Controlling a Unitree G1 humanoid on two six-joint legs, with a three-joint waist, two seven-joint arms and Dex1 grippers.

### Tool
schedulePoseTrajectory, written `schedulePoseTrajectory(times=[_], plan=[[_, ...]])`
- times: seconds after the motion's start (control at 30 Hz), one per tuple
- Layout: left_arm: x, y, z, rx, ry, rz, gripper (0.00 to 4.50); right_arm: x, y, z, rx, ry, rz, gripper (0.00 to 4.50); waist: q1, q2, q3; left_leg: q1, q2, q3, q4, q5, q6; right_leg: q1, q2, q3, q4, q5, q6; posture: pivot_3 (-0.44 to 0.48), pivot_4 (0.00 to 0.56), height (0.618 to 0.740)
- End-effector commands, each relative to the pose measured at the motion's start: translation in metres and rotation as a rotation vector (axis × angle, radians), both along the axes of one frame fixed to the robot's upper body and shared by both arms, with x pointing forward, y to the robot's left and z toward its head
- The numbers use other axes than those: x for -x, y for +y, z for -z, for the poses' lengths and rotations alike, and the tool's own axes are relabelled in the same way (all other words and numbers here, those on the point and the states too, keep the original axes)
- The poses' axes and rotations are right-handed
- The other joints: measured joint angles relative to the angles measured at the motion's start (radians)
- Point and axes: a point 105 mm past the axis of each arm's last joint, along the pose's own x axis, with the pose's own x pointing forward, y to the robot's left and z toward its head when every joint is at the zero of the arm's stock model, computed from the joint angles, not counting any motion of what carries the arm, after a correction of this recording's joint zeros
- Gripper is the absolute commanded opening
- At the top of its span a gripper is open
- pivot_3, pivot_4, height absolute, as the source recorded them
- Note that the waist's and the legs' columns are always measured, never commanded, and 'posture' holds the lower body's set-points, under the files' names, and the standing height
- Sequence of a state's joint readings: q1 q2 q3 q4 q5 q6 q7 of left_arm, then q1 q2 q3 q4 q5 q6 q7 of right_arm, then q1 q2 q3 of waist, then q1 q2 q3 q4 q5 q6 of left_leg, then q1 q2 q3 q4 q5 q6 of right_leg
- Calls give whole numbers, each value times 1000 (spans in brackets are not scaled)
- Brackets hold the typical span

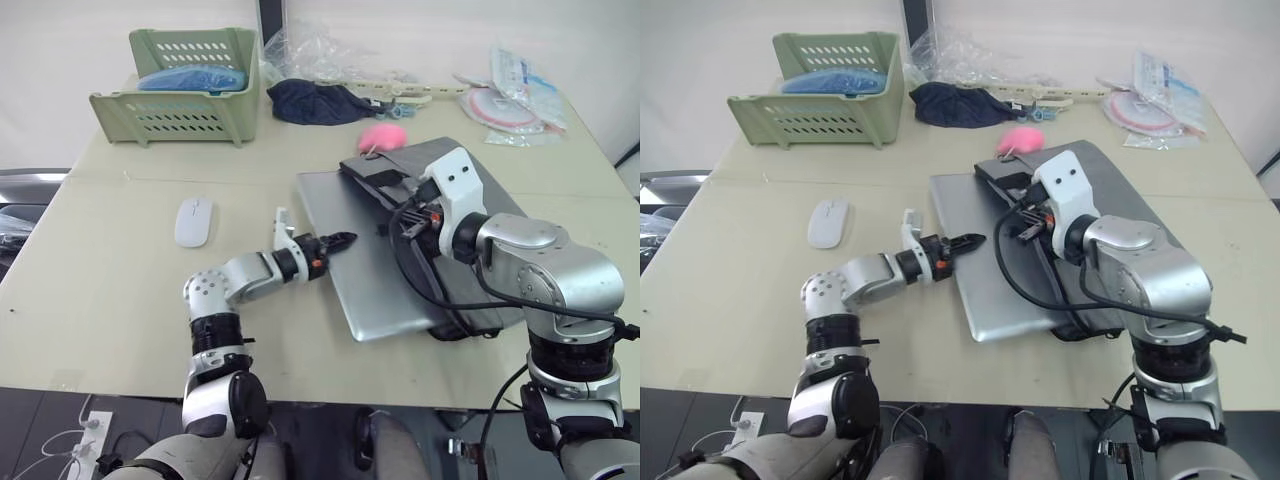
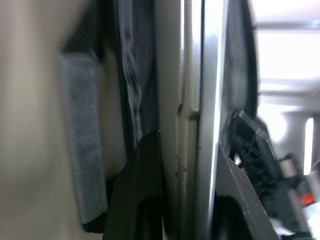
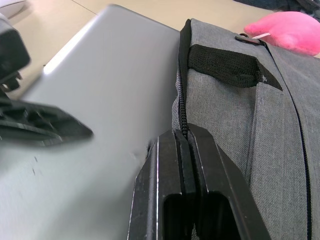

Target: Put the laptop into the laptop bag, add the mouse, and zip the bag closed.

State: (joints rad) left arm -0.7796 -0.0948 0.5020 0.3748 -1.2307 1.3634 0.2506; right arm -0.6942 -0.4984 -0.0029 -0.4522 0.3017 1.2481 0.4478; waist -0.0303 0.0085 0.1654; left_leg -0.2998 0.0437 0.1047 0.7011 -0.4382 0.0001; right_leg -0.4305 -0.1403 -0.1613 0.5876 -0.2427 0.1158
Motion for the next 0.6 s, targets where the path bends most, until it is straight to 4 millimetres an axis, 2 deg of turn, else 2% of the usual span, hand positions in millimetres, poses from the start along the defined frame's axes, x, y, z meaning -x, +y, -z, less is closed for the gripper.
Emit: schedulePoseTrajectory(times=[0.03,0.6], plan=[[11,-24,-32,101,-109,122,438,4,7,-17,-2,-81,-23,47,-2,0,0,0,0,0,0,0,0,0,0,0,0,0,0,0,150,740],[-16,-36,-24,67,-106,-12,438,5,20,-25,-17,-104,-51,47,-1,0,0,0,0,0,0,0,0,0,0,0,0,0,0,0,150,740]])
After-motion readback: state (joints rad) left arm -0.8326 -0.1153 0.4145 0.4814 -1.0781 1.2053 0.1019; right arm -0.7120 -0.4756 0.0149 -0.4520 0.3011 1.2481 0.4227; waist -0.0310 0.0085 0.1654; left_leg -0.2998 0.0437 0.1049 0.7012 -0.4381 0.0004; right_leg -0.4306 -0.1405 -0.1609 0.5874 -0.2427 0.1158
